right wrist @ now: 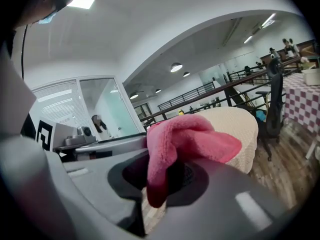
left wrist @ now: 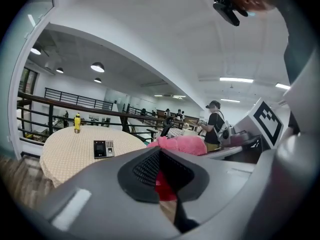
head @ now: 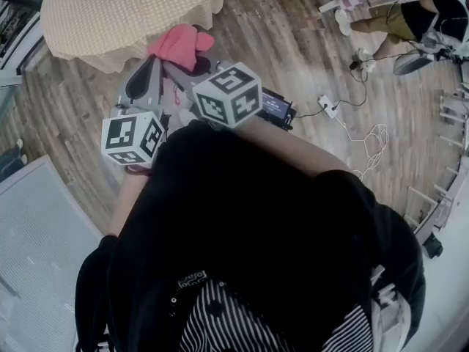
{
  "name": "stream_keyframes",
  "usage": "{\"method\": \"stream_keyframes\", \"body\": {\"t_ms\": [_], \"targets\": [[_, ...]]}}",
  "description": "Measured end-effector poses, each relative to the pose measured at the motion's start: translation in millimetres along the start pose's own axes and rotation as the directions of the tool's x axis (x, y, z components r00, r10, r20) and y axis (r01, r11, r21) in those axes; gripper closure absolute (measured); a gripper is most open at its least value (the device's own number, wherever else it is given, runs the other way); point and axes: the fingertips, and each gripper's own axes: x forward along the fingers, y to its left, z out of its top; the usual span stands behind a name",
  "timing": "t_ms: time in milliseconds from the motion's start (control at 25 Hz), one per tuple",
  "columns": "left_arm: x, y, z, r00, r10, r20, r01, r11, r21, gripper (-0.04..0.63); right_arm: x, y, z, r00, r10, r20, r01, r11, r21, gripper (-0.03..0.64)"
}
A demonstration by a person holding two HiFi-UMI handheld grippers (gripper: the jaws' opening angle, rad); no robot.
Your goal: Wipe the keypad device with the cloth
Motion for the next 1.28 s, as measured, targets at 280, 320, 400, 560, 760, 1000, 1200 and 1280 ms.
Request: {"method": "stream_keyframes", "body": {"t_ms": [280, 320, 400, 560, 760, 1000, 1200, 1280], "targets": [[10, 40, 3, 1.000, -0.025, -0.002, 0.025, 1.000, 0.011, 0.597, 40, -1, 8, 1.000, -0.023, 0.007, 0.023, 1.000, -0.002, 0.549], [12, 45, 3, 1.000, -0.021, -0.003, 0.021, 1.000, 0.010, 0.597, 44, -1, 10, 1.000, -0.023, 0.007, 0.023, 1.000, -0.003, 0.549], [9, 55, 2, 1.000, -0.014, -0.004, 0.014, 1.000, 0.007, 0.597, 53, 4, 9, 1.000, -0.022, 0.002, 0.022, 1.000, -0.007, 0.549], [-4, 70, -1, 1.000, -0.007, -0.001, 0.007, 1.000, -0.009, 0.597, 67, 18, 4, 1.000, -0.010, -0.016, 0.010, 1.000, -0.011, 0.549], [7, 83, 1, 1.000, 0.012, -0.002, -0.012, 0.999, -0.035, 0.597, 77, 13, 15, 1.000, 0.004, -0.022, -0.005, 0.999, -0.042, 0.549], [31, 95, 3, 0.999, 0.038, -0.014, -0.039, 0.999, -0.031, 0.597, 96, -10, 24, 0.999, 0.032, -0.043, -0.034, 0.999, -0.031, 0.549], [58, 129, 15, 0.996, 0.083, -0.019, -0.084, 0.996, -0.024, 0.597, 135, -29, 48, 0.996, 0.074, -0.057, -0.076, 0.997, -0.024, 0.549], [72, 146, 21, 0.994, 0.107, -0.019, -0.108, 0.994, -0.028, 0.597, 154, -38, 59, 0.994, 0.094, -0.065, -0.096, 0.995, -0.029, 0.549]]}}
